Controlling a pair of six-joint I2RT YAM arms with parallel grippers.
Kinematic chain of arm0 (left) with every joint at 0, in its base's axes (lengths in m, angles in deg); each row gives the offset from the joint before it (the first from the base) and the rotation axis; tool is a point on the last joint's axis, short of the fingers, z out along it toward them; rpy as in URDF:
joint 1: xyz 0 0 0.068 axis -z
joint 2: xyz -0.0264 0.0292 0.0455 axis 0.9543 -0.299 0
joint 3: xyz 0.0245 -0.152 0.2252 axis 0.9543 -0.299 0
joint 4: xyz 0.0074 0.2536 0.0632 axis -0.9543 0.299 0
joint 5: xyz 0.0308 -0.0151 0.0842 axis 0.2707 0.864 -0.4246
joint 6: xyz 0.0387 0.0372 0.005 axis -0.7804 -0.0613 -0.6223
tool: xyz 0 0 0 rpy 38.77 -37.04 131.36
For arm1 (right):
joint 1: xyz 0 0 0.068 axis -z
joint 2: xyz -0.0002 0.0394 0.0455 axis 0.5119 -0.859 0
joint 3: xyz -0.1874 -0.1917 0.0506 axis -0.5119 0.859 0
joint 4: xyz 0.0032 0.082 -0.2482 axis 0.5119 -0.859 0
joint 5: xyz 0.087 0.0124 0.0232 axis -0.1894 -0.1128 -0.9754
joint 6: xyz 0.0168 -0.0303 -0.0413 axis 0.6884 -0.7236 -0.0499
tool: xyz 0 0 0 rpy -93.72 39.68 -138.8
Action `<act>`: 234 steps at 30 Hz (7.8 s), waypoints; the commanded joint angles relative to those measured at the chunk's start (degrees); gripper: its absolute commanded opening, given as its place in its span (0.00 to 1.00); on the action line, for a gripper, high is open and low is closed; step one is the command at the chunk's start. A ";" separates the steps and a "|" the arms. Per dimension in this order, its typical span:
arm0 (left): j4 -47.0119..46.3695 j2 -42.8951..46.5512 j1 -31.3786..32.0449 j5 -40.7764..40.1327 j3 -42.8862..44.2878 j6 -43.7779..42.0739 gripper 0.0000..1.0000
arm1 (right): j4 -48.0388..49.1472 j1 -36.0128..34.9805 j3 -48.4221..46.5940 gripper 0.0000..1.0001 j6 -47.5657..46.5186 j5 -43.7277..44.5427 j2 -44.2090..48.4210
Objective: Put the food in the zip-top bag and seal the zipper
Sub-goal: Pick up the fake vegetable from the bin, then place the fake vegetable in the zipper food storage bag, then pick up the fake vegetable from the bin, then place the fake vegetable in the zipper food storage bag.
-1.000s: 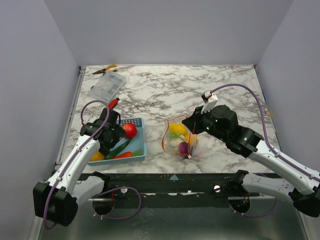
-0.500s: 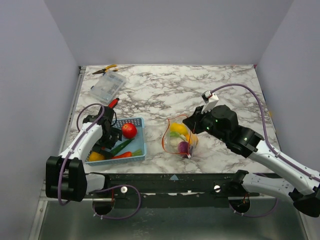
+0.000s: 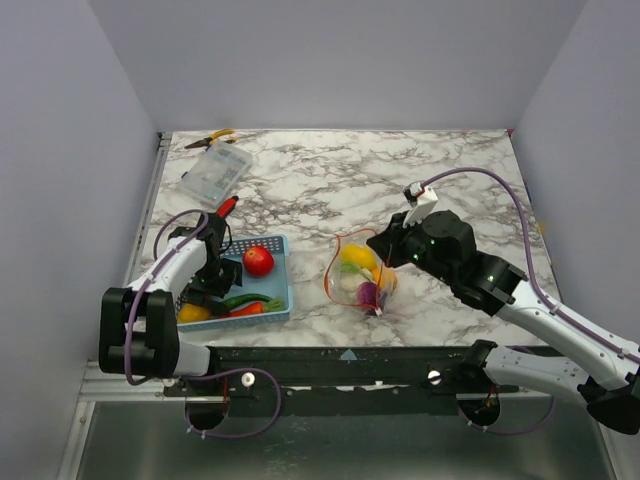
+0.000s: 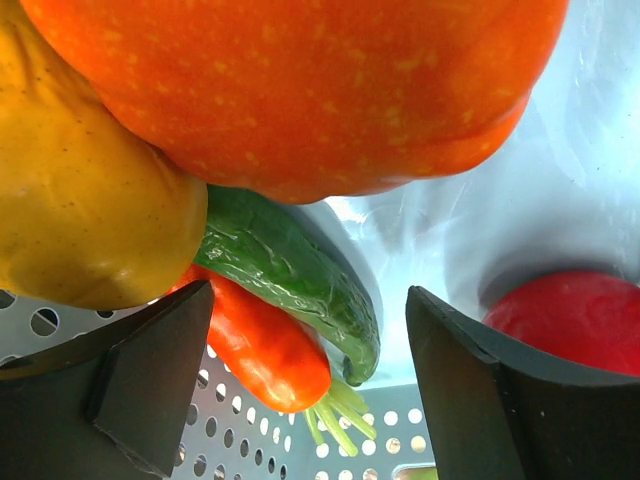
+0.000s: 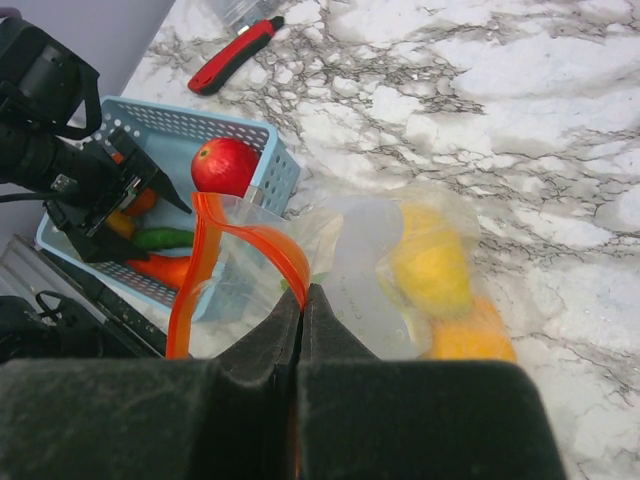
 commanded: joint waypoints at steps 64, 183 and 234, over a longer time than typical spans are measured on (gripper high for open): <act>-83.52 37.20 29.16 35.34 -6.52 -47.23 0.00 | 3.32 -0.12 -0.42 0.01 1.18 -3.46 0.11; -8.11 -0.27 -8.14 -17.87 3.27 -8.07 0.91 | 5.00 -0.18 0.66 0.01 1.86 -3.41 0.63; -71.05 34.67 39.16 27.69 -10.14 -73.83 0.21 | 6.50 -0.11 1.52 0.01 3.29 -5.01 0.97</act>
